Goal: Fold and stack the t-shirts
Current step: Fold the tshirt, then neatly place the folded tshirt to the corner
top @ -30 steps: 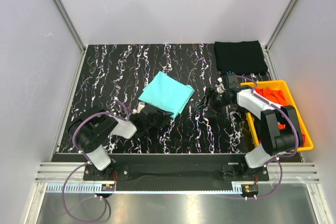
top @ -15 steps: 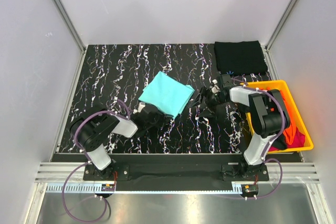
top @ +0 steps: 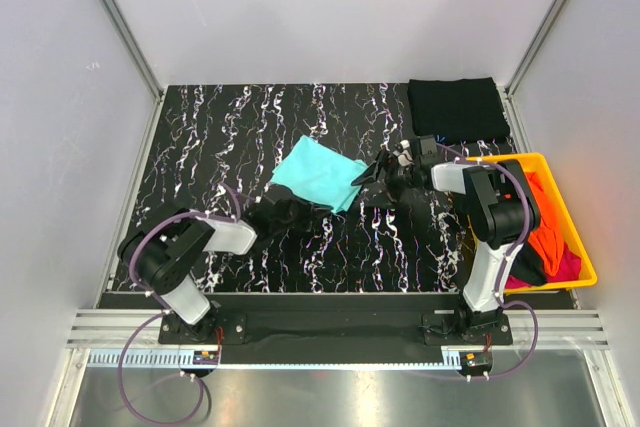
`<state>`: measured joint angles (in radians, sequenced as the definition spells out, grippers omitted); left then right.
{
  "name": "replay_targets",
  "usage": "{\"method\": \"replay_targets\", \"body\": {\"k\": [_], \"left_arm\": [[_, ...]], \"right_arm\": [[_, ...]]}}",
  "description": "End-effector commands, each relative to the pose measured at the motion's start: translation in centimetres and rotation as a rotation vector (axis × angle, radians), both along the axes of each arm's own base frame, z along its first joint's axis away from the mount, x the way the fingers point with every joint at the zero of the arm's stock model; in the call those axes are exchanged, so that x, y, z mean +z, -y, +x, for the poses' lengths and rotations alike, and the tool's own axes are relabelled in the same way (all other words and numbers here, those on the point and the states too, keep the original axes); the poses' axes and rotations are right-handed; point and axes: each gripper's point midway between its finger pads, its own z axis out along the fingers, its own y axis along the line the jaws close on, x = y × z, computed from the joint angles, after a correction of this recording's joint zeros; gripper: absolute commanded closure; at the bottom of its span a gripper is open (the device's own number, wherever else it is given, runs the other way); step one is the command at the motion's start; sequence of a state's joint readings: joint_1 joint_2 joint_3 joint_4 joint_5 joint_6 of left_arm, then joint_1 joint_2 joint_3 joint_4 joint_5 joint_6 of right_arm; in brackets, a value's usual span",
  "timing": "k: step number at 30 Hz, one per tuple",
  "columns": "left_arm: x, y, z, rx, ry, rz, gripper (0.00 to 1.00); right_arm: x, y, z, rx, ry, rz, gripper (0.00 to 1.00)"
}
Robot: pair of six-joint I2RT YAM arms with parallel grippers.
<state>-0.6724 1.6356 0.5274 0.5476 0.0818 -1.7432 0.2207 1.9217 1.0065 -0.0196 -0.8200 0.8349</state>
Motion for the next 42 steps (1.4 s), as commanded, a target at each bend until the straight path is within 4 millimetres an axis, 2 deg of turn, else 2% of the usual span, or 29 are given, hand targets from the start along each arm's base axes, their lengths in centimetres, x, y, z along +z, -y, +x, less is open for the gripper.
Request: {"method": "replay_targets", "body": {"k": [1,7,14,23,29,34,35,36,40,42], "left_arm": [[4.1,1.2,0.6,-0.042,0.07,-0.089,1.0],[6.0,0.9,0.6,-0.051,0.093,-0.127,1.0],[7.0,0.4,0.8,-0.05,0.101,-0.148,1.0],[7.4,-0.1,0.5,-0.045,0.101,-0.173,1.0],[7.4,0.2,0.2,-0.072,0.098,-0.167,1.0],[7.0,0.4,-0.5,-0.111,0.083,-0.156,1.0],[6.4,0.5,-0.9,-0.128,0.061,-0.148,0.99],[6.2,0.6,-1.1,-0.142,0.05,-0.145,0.99],[5.2,1.0,-2.6,-0.242,0.013,-0.104,0.81],[5.8,1.2,-3.0,-0.299,0.054,-0.102,0.78]], "right_arm": [[1.2,-1.1,1.4,-0.019,0.031,0.086,0.14],[0.1,-1.9,2.0,-0.056,-0.011,0.099,0.15],[-1.0,-2.8,2.5,-0.126,-0.06,0.076,0.19],[-3.1,-2.0,3.3,-0.21,-0.065,-0.024,0.25],[-4.9,-1.1,4.9,-0.22,-0.018,-0.136,0.29],[-4.9,-0.8,6.1,-0.221,0.03,-0.169,0.41],[-4.5,-1.0,6.6,-0.212,0.052,-0.169,0.46],[-4.4,-1.0,6.8,-0.207,0.06,-0.171,0.59],[-3.2,-1.0,7.1,-0.153,0.116,-0.194,0.74],[-2.2,-0.9,6.9,-0.093,0.159,-0.229,0.84]]}}
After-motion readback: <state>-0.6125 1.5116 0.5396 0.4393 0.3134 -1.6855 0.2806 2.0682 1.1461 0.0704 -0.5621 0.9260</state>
